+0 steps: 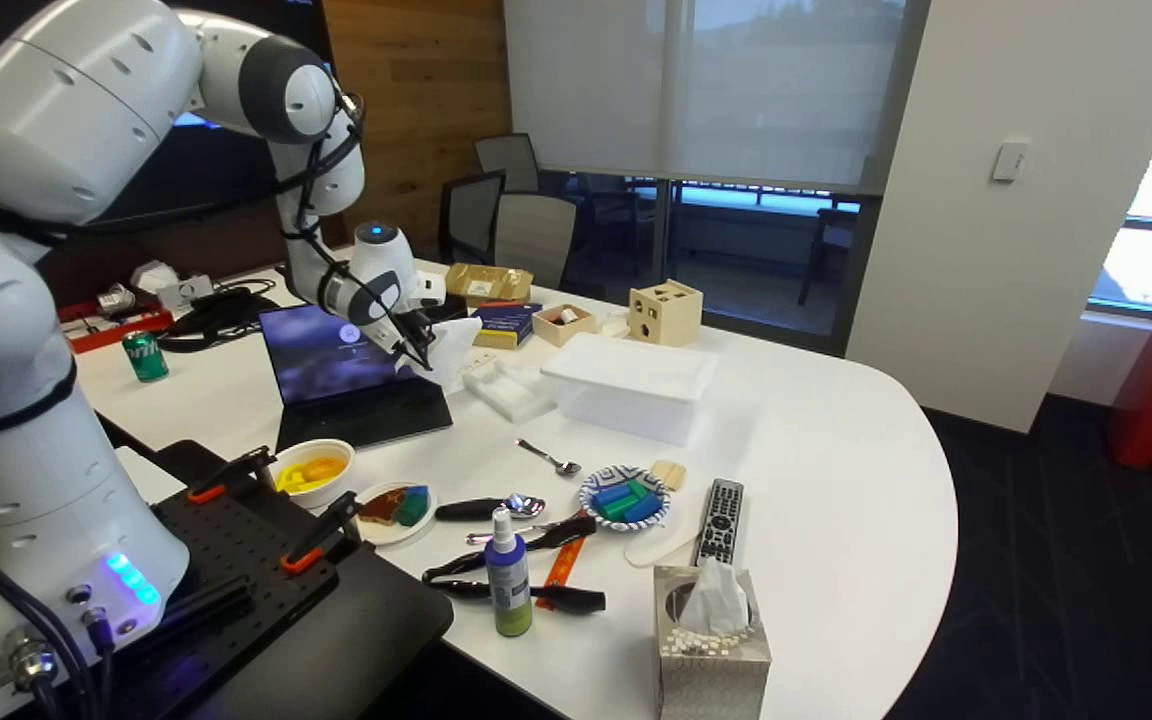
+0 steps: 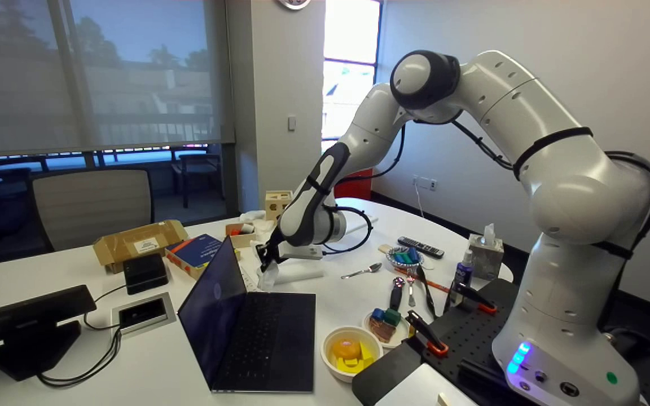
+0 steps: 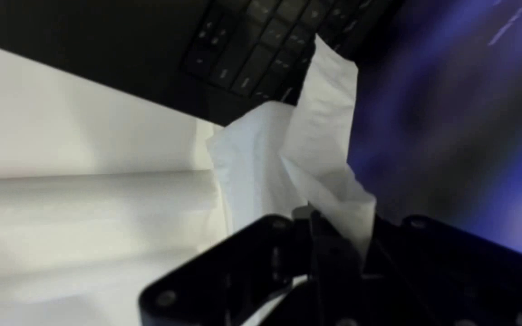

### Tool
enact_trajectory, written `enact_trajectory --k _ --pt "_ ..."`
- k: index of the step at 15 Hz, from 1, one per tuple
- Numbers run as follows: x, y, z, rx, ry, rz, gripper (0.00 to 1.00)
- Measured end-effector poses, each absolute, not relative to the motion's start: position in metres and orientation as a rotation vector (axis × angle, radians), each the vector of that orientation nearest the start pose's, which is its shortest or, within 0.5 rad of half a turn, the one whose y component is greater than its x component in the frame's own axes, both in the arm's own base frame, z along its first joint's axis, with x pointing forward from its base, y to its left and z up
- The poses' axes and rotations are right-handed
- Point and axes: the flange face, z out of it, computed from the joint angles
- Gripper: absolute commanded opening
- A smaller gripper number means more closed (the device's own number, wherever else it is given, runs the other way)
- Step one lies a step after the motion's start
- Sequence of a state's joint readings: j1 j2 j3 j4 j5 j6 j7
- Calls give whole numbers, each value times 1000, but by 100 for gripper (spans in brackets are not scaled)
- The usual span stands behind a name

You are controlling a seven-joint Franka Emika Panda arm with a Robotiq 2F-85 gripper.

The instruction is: Open the laptop, press a button on the center of the keyboard and use the napkin to wipe the screen

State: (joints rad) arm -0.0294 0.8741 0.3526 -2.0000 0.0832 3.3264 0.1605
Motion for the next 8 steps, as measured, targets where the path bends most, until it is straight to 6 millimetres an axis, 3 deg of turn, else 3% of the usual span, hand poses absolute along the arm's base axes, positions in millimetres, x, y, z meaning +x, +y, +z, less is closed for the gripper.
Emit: enact_trajectory --k 4,8 --pt "533 192 113 -2589 22 -592 0" --pt "518 194 127 -2525 -100 -588 0"
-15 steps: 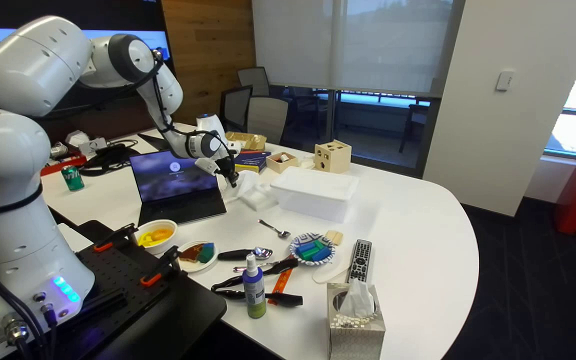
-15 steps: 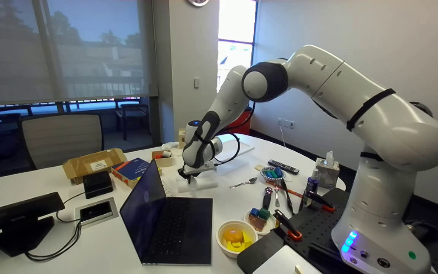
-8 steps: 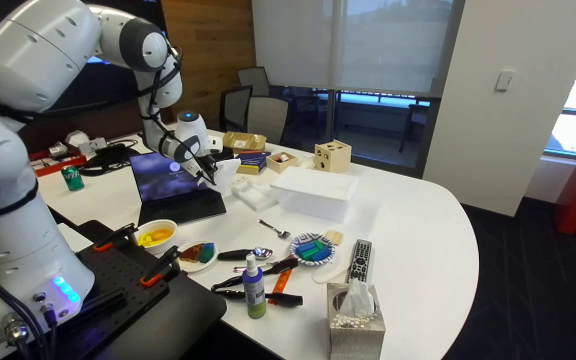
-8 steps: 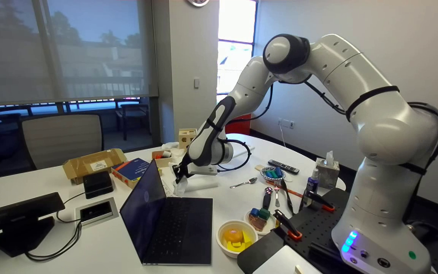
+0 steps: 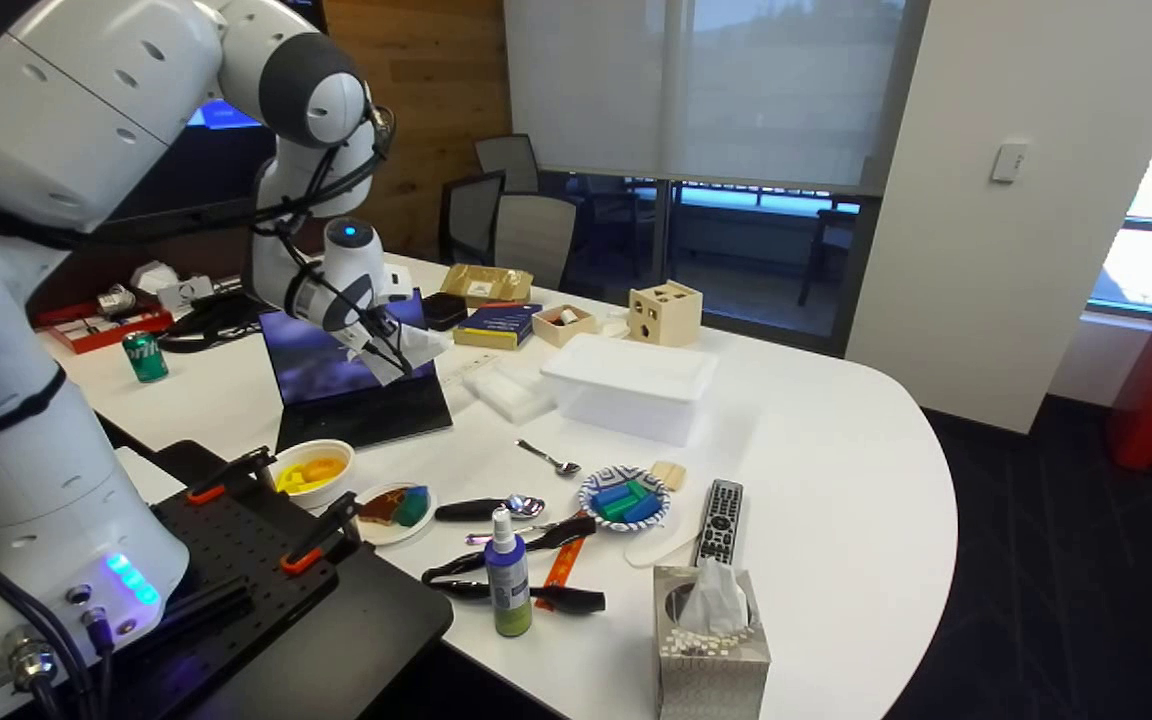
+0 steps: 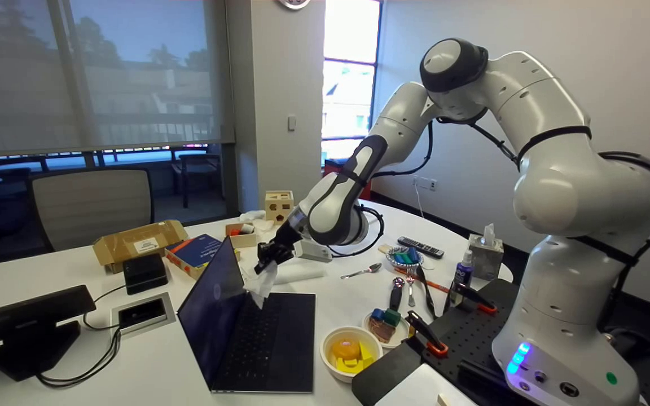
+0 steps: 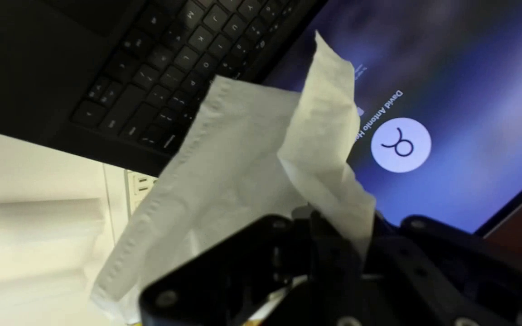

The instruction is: Open the laptop, press a button on the center of the keyboard and use the napkin to wipe the screen

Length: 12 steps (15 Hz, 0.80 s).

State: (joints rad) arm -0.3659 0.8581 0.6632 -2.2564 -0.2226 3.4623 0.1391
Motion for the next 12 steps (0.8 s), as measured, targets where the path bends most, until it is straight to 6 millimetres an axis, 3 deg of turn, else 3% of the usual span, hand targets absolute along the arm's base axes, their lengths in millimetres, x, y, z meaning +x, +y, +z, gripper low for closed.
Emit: enact_trajectory --k 3,9,12 --pt "510 206 130 -2492 -197 -573 0" --pt "475 270 123 -2390 -528 -363 0" --pt "465 287 124 -2334 -660 -304 0"
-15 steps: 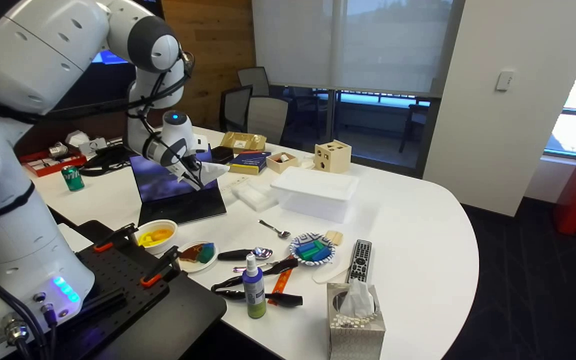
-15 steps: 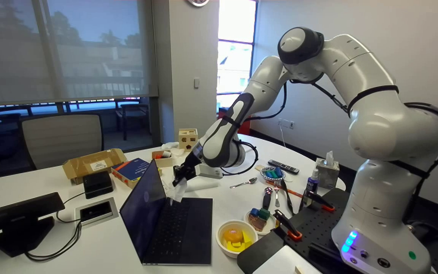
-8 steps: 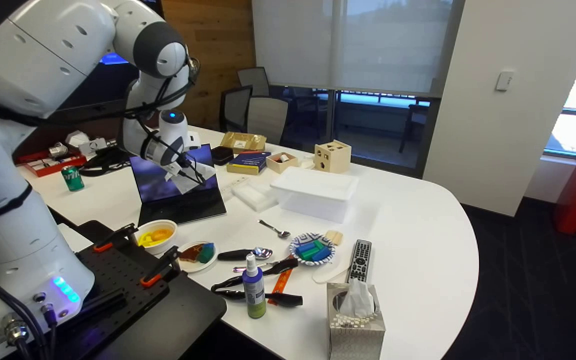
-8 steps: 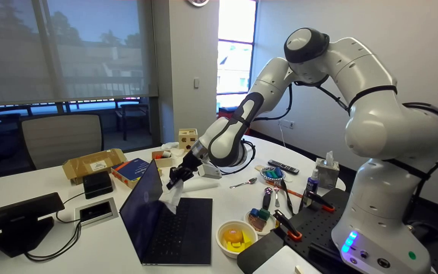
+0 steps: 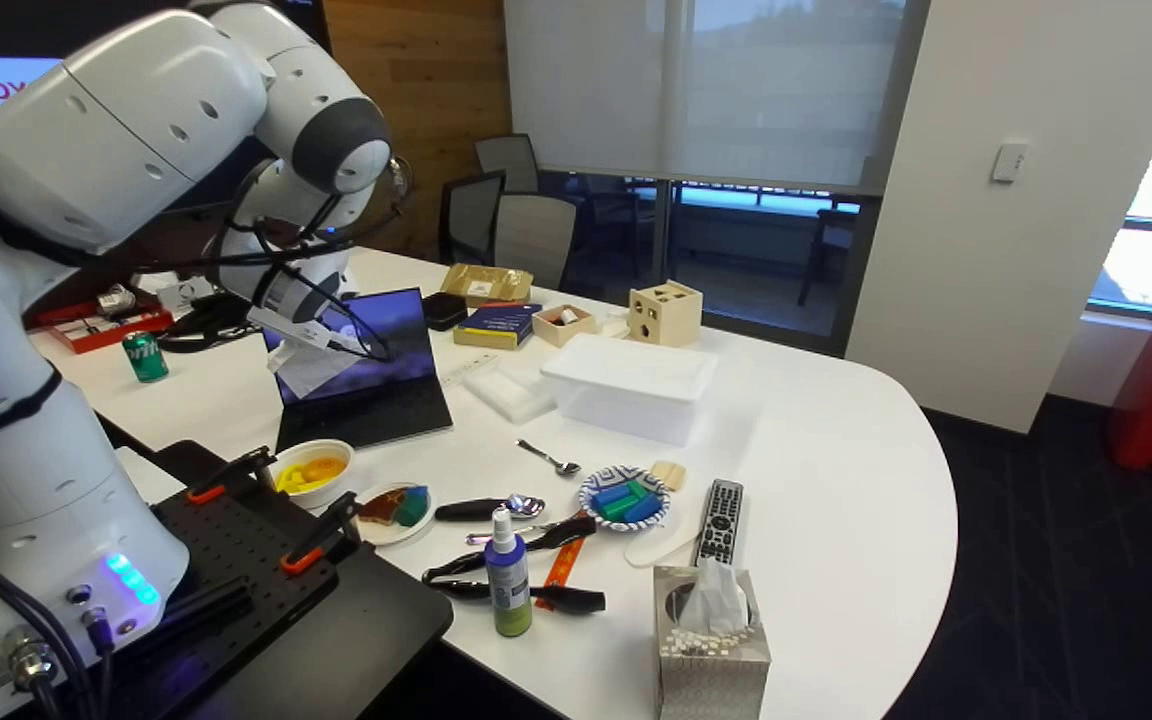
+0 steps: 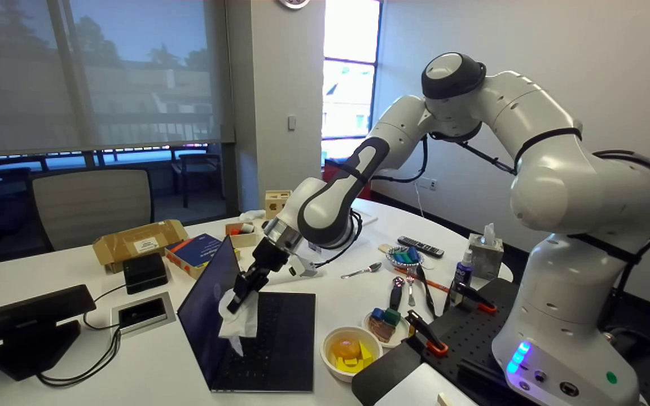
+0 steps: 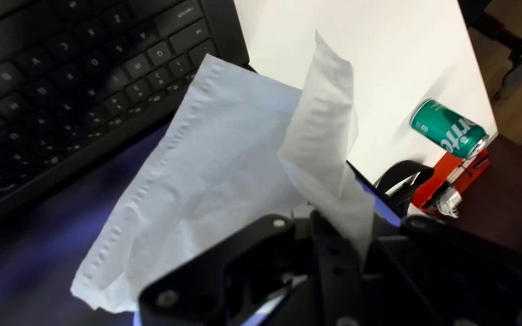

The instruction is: Open the laptop, press a button on the center of the keyboard and use the napkin to wipe the screen

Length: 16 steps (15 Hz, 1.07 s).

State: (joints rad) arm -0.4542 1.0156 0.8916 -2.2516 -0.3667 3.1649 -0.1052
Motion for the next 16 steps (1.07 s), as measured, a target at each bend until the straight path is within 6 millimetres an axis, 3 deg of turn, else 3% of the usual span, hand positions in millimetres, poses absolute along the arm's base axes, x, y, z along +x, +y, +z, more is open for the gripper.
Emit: enact_trajectory --k 6,16 --pt "470 301 125 -2271 -821 -266 0" --pt "528 297 141 -2293 -765 -375 0"
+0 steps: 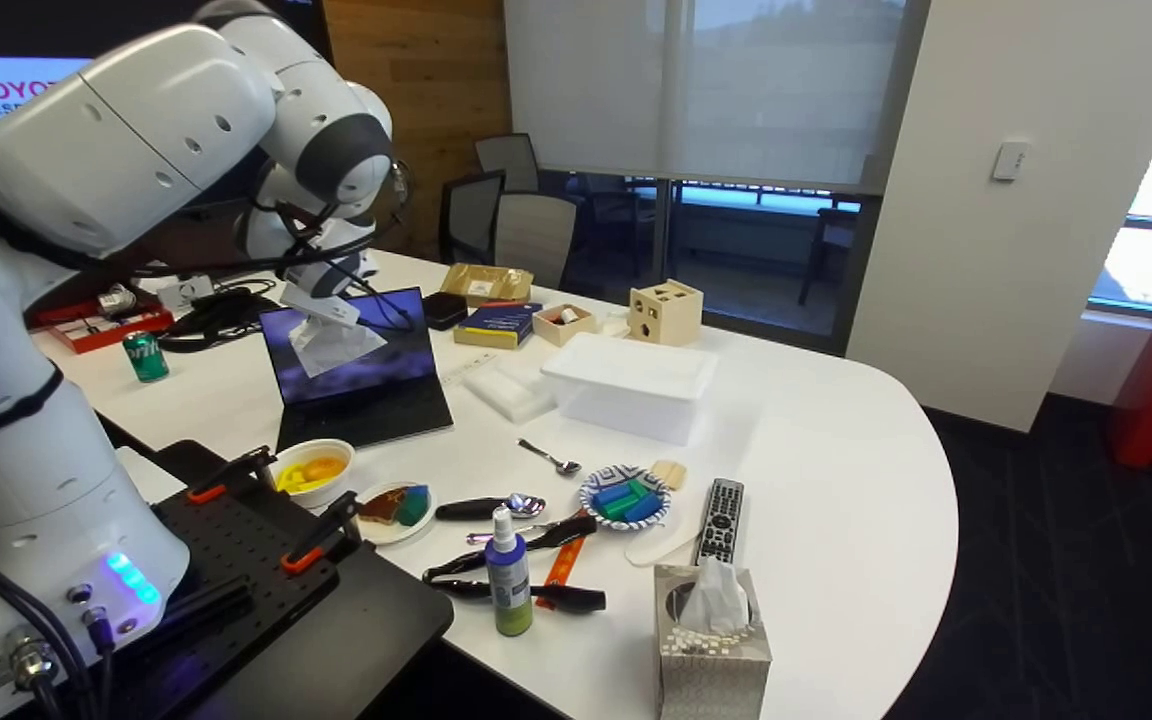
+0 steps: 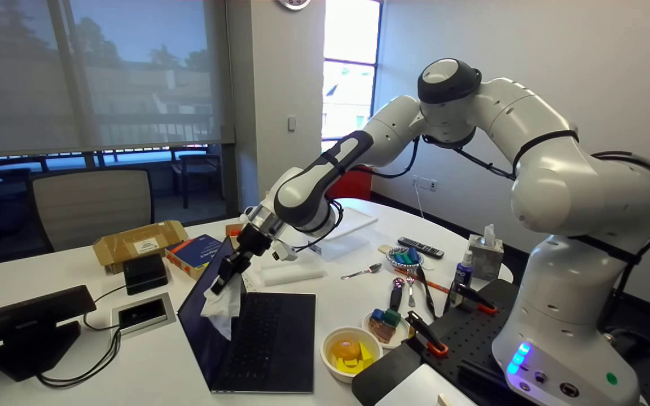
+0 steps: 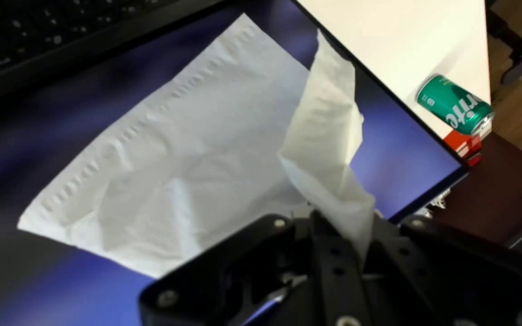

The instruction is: Open the laptop, press a button on the center of the keyboard and use the napkin to wipe the screen

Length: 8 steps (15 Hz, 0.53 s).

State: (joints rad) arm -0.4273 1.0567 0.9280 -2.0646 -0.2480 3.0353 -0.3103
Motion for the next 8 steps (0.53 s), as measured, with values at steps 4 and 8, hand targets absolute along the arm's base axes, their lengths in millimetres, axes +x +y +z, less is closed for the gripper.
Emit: enact_trajectory --k 4,8 --pt "552 280 142 -2325 -692 -430 0" --pt "575 260 143 -2356 -616 -504 0"
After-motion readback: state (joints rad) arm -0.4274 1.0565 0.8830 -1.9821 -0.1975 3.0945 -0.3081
